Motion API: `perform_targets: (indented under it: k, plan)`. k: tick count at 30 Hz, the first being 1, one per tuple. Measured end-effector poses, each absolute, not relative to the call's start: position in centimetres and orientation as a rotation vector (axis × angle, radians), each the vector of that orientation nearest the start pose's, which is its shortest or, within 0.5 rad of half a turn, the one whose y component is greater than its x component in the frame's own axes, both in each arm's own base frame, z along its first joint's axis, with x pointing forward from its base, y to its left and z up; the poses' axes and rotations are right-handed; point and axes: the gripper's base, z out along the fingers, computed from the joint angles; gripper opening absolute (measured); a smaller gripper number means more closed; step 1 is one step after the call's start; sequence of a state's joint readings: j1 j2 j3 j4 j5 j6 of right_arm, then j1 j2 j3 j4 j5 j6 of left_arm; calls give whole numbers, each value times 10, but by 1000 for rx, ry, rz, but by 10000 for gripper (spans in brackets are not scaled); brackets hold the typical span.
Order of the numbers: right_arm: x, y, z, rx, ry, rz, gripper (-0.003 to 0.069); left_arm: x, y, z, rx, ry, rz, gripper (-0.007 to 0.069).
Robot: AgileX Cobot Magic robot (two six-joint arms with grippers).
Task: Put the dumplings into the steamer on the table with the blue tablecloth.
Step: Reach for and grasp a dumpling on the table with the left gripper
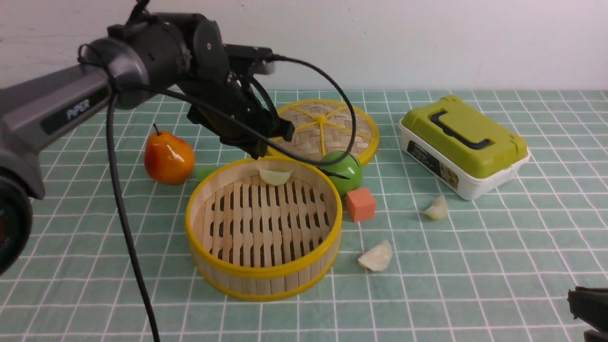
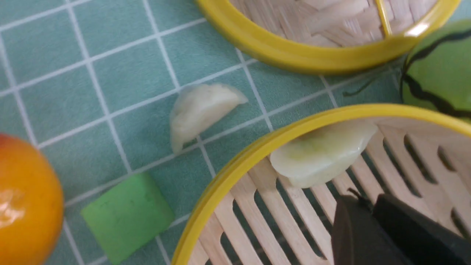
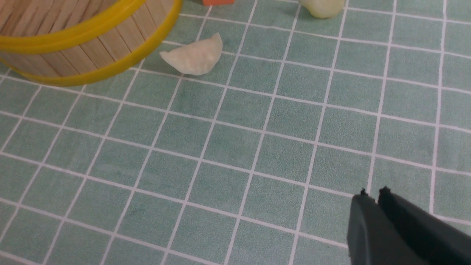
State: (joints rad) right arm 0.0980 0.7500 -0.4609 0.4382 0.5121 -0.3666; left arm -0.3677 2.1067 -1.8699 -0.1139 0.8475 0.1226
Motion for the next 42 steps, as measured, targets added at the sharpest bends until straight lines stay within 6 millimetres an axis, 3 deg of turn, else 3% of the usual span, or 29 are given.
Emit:
perform_targets:
  k: [2, 4, 9, 16, 21, 27, 33, 38, 42]
  plan:
    - [137, 32, 260, -198, 2231, 298, 42, 442, -188, 245, 723, 2487, -193, 145]
    - [137, 32, 260, -197, 2228, 297, 43, 441, -198, 236, 963, 2416, -134, 252]
    - [137, 32, 260, -198, 2228, 296, 50, 445, -204, 225, 1164, 2306, -58, 361]
    - [137, 32, 260, -198, 2228, 296, 52, 454, -204, 210, 1199, 2269, 4, 358]
    - [137, 32, 260, -198, 2228, 296, 58, 457, -205, 201, 1201, 2272, 16, 285]
    - [137, 32, 260, -196, 2228, 300, 59, 455, -202, 205, 1027, 2387, -32, 141]
    - [137, 32, 260, -196, 2228, 300, 59, 448, -199, 219, 595, 2641, -139, -14]
    - [137, 32, 260, -196, 2228, 300, 63, 450, -196, 238, 374, 2668, -144, -14]
    - [137, 32, 260, -196, 2228, 300, 66, 453, -195, 247, 351, 2627, -131, 30]
